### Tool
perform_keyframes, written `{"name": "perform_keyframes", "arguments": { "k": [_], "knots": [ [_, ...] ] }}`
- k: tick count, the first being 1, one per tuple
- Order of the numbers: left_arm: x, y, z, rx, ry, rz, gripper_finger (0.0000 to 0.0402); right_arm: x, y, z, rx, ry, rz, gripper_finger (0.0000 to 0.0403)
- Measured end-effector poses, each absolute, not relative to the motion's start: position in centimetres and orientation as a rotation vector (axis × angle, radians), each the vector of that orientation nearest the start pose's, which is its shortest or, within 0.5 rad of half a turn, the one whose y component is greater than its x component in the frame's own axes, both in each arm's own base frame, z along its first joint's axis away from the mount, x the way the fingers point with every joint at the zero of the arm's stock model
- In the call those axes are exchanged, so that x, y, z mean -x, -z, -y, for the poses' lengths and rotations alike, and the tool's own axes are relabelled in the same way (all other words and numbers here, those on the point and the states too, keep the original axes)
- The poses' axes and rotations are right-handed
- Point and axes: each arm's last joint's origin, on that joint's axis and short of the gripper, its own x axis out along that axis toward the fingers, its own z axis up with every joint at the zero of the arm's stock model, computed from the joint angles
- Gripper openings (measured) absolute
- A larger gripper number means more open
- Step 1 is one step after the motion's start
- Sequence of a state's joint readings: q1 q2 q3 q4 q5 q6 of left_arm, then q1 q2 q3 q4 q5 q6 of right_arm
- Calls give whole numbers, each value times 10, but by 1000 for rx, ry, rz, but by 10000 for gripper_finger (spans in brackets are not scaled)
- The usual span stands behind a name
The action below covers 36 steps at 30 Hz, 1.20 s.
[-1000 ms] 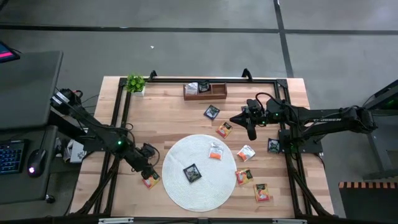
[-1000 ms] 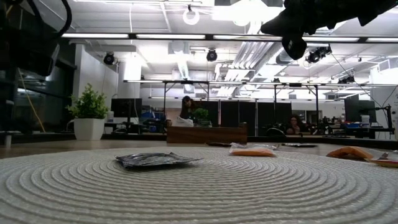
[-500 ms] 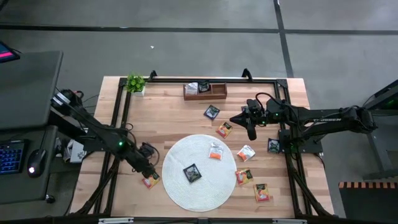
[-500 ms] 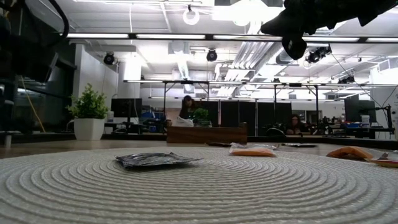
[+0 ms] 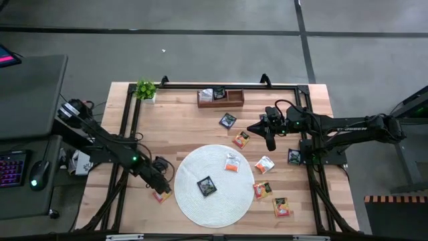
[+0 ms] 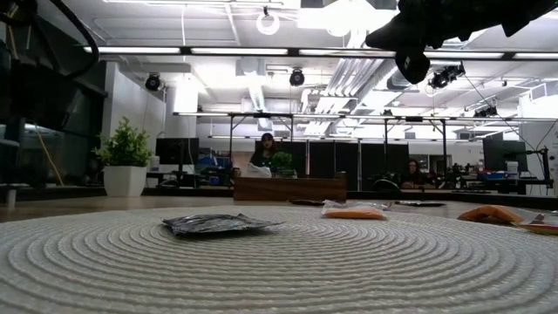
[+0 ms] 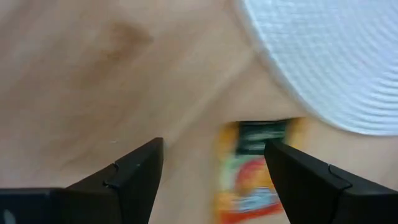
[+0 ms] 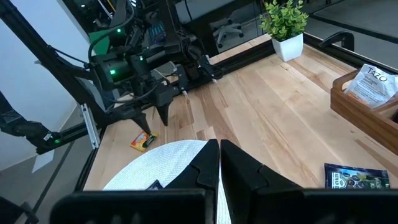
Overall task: Pick & Place Tea
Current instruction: Put the yellow tea bag into the right section of the wooden organizer
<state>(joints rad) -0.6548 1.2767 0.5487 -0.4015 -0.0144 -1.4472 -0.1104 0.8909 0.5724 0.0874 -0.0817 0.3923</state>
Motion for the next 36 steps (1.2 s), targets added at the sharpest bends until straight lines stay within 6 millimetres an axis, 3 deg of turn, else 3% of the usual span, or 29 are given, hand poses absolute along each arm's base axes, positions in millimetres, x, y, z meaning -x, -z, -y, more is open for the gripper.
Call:
{"name": "perform_keyframes", "arguments": {
  "k": [3, 21, 36],
  "knots": [
    [-170, -158, 131, 922, -245, -1197, 275, -199, -267, 20, -413, 73, -222, 12],
    [-170, -151, 131, 922, -294, -1219, 275, -199, -268, 20, -412, 72, -215, 12],
    [-173, -132, 133, 853, -382, -1279, 275, -199, -268, 20, -412, 72, -215, 12]
  ]
}}
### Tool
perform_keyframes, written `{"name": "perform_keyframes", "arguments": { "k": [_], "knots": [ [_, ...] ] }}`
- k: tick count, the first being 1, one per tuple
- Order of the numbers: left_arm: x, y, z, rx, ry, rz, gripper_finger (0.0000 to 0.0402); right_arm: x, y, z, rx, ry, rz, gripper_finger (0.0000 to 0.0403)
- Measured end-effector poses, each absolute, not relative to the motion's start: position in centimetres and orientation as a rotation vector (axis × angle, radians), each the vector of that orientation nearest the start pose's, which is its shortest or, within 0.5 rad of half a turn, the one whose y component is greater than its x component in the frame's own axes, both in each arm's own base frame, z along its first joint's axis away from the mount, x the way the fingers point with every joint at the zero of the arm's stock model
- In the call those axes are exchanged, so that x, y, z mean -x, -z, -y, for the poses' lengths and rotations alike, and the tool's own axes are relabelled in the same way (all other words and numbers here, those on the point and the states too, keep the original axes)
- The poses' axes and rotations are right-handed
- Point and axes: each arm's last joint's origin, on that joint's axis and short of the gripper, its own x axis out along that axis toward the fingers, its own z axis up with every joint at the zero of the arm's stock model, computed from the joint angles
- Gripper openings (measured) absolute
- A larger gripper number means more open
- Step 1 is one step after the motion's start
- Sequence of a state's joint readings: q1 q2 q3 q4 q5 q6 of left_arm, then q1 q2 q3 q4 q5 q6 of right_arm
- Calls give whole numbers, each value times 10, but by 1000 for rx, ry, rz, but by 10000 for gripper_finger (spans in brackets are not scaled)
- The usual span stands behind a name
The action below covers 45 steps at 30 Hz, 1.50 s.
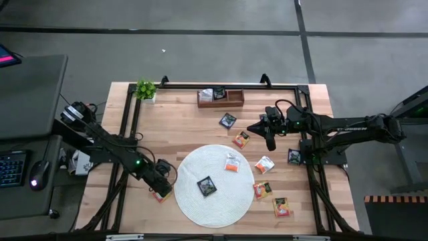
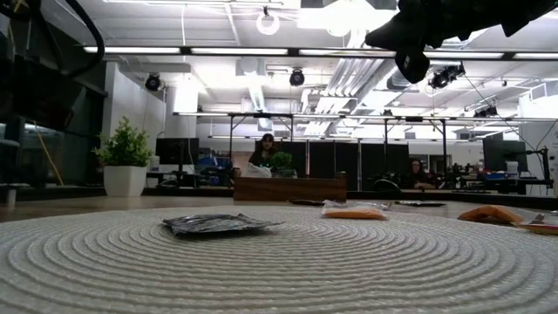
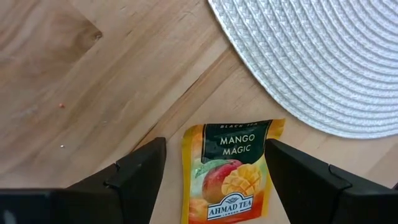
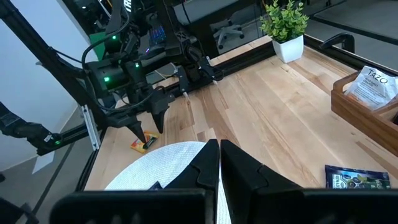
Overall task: Pick & Place Tea
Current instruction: Put the yellow tea bag into the right section of the wooden organizer
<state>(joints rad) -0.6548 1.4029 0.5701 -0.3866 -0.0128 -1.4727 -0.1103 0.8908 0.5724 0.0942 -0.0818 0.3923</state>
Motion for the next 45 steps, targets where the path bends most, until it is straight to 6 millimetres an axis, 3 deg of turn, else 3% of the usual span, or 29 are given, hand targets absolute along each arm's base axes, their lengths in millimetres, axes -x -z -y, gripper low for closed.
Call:
{"name": "perform_keyframes", "arguments": {
  "k": [31, 45],
  "knots": [
    [-171, -123, 129, 792, -501, -1284, 272, -199, -268, 20, -412, 72, -215, 12],
    [-169, -122, 127, 715, -499, -1290, 146, -199, -268, 20, -412, 72, -215, 12]
  ]
}}
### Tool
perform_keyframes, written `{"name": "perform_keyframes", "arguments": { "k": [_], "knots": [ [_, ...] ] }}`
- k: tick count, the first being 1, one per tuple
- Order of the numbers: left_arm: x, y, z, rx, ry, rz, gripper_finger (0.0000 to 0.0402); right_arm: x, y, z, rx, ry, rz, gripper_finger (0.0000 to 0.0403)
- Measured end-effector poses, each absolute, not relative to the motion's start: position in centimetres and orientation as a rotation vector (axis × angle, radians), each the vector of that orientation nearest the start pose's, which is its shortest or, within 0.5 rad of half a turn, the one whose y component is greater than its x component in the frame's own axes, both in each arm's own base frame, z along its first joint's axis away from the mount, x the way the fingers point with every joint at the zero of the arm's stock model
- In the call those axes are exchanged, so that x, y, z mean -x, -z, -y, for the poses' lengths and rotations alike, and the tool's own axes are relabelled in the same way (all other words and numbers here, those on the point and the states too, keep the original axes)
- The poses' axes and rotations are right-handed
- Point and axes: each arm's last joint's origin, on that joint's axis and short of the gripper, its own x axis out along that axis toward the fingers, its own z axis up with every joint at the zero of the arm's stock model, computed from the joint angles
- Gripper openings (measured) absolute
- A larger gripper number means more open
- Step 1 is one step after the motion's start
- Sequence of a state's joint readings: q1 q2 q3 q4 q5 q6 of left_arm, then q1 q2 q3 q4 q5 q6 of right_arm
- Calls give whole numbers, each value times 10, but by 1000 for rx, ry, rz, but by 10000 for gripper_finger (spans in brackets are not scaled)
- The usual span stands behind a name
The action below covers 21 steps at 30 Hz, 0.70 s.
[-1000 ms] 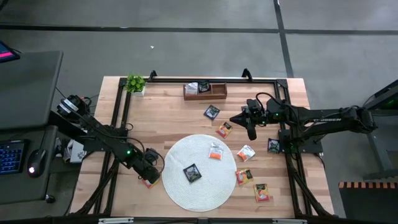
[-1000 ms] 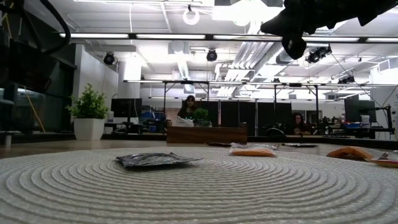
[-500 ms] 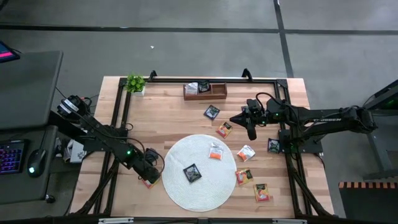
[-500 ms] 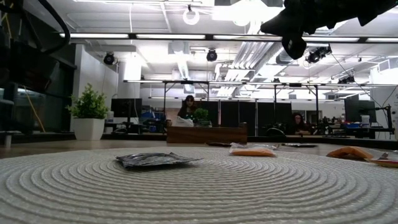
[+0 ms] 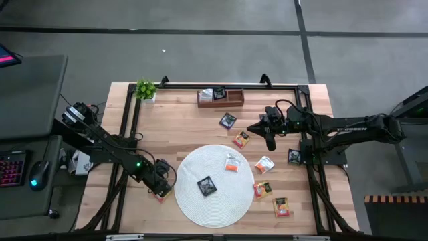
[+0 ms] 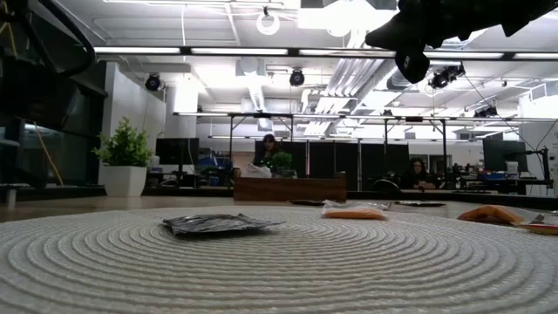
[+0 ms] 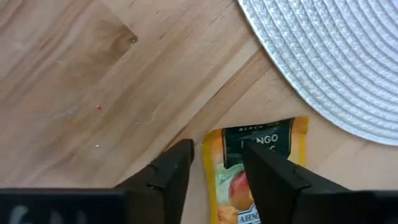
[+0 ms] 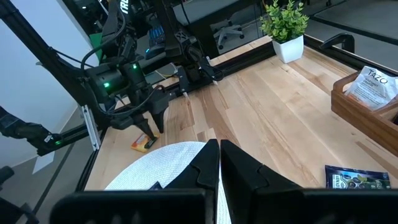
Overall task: Pick & Place Tea
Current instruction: Put the yellow tea bag into the right section of the wooden organizer
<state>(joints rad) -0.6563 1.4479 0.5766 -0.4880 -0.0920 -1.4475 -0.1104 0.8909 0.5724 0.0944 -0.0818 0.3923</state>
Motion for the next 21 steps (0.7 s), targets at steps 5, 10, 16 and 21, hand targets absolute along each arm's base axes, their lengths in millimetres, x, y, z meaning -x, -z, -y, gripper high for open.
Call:
{"name": "perform_keyframes", "arguments": {
  "k": [5, 10, 16, 21],
  "knots": [
    [-170, -117, 127, 683, -528, -1301, 101, -199, -268, 20, -412, 72, -214, 12],
    [-171, -116, 127, 682, -529, -1295, 17, -199, -268, 20, -412, 72, -214, 12],
    [-173, -115, 128, 707, -556, -1257, 3, -199, -268, 20, -412, 72, -214, 12],
    [-175, -126, 127, 654, -612, -1224, 0, -199, -268, 20, -412, 72, -214, 12]
  ]
}}
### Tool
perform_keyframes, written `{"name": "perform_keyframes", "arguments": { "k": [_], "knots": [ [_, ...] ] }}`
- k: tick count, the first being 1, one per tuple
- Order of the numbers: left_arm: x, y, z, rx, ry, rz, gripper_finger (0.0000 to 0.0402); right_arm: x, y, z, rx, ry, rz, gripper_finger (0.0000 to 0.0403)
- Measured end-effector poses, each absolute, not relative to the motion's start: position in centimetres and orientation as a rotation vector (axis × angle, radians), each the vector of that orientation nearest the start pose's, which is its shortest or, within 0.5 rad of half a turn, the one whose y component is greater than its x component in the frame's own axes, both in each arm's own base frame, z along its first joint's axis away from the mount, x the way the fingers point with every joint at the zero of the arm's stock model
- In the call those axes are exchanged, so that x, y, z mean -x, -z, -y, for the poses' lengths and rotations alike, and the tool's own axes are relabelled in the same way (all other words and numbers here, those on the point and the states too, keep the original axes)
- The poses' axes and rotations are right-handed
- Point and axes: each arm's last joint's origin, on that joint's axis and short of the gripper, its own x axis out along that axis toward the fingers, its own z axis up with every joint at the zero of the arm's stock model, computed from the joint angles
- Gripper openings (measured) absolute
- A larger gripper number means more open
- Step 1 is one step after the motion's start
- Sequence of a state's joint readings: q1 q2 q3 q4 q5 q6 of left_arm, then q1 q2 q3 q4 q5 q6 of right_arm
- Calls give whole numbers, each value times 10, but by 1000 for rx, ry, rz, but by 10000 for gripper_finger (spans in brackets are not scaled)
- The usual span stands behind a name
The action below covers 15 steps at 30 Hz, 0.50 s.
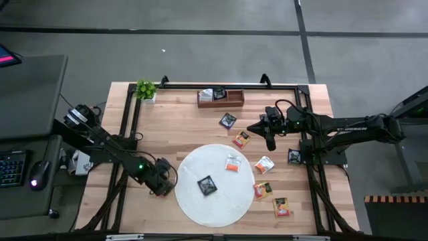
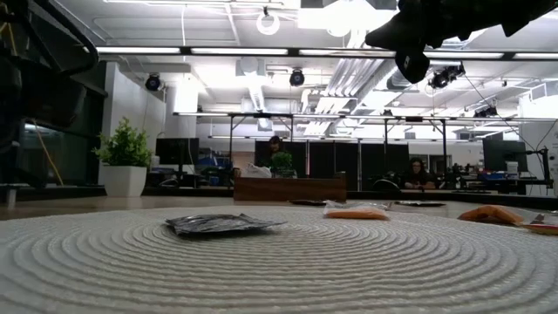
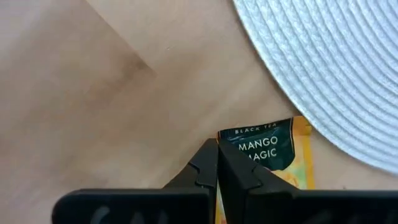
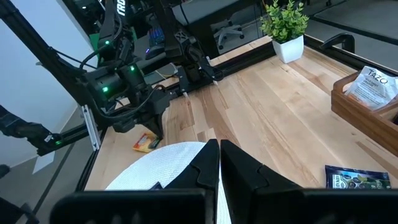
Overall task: Pick & Place Tea
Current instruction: Put the yellow tea bag into the right section of the wooden organizer
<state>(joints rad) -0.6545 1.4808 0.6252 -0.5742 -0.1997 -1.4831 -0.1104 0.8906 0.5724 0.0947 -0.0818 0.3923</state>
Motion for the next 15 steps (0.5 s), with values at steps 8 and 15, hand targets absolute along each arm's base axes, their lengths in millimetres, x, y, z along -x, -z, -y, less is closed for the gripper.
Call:
{"name": "perform_keyframes", "arguments": {
  "k": [8, 15],
  "knots": [
    [-173, -151, 123, 563, -701, -1241, 1, -199, -268, 20, -412, 72, -214, 12],
    [-179, -160, 129, 590, -652, -1256, 0, -199, -268, 20, -412, 72, -214, 12]
  ]
}}
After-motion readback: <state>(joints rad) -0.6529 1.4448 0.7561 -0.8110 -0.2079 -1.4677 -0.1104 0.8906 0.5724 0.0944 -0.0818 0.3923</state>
